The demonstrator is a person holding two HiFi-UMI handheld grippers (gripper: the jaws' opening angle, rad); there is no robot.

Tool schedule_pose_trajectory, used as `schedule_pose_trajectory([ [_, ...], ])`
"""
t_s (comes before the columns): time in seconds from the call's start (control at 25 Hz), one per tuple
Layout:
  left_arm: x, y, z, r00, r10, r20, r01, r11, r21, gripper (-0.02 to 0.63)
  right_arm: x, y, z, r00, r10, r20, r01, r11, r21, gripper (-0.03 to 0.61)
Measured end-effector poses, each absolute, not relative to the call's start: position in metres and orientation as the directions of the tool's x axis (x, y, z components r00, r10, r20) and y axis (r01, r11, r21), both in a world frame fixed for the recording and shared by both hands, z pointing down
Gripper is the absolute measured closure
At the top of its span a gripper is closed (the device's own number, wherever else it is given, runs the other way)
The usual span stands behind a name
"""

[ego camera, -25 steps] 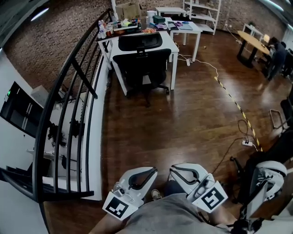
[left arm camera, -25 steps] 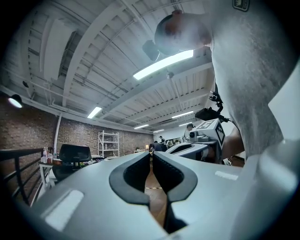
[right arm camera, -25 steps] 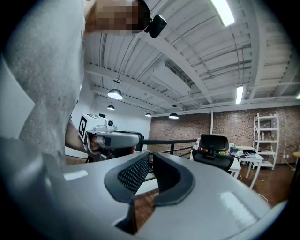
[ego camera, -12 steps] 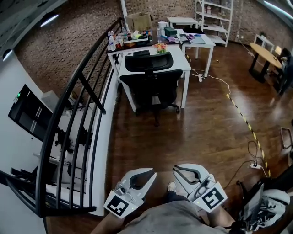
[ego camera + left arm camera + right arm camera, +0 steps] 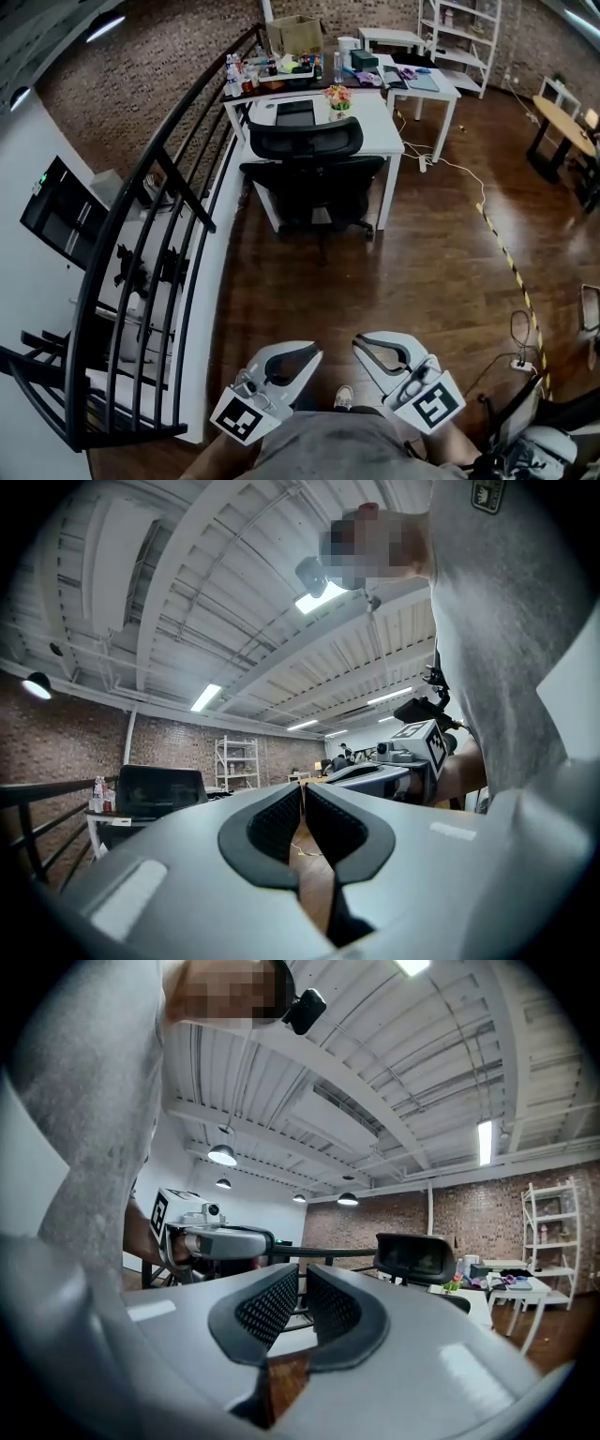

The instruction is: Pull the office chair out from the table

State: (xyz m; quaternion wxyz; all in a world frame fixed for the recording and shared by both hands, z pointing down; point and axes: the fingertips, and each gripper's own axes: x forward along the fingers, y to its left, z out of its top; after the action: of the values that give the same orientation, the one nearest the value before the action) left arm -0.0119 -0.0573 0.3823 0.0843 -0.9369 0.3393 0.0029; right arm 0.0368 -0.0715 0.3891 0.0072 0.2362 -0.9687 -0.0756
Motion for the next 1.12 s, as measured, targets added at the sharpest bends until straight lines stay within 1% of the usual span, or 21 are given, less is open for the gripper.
schedule_pose_trajectory([
  [0.16, -0.016, -0.084, 0.391, 0.764, -0.644, -0.018, -0.639, -0.754, -0.151, 0.614, 0.033, -0.099, 0.394, -0.897, -0.443, -0.015, -0.441, 0.89, 0.117, 0.565],
  [0.4, -0.037, -0.153, 0.395, 0.767, -0.64, -0.042, -0.64, -0.759, -0.118, 0.614, 0.013, -0.164, 0.402, -0.894, -0.448, 0.011, -0.445, 0.889, 0.106, 0.565],
  [0.64, -0.069, -0.237, 0.386, 0.797, -0.602, -0.051, -0.603, -0.786, -0.133, 0.614, -0.011, -0.244, 0.397, -0.862, -0.502, 0.065, -0.493, 0.862, 0.112, 0.565],
  [0.92, -0.11, -0.327, 0.383, 0.82, -0.571, -0.038, -0.571, -0.81, -0.132, 0.614, -0.041, -0.332, 0.395, -0.822, -0.565, 0.069, -0.557, 0.823, 0.108, 0.565],
  [1.12, -0.125, -0.362, 0.38, 0.836, -0.548, -0.034, -0.547, -0.824, -0.146, 0.614, -0.05, -0.366, 0.395, -0.796, -0.599, 0.087, -0.591, 0.8, 0.107, 0.565],
])
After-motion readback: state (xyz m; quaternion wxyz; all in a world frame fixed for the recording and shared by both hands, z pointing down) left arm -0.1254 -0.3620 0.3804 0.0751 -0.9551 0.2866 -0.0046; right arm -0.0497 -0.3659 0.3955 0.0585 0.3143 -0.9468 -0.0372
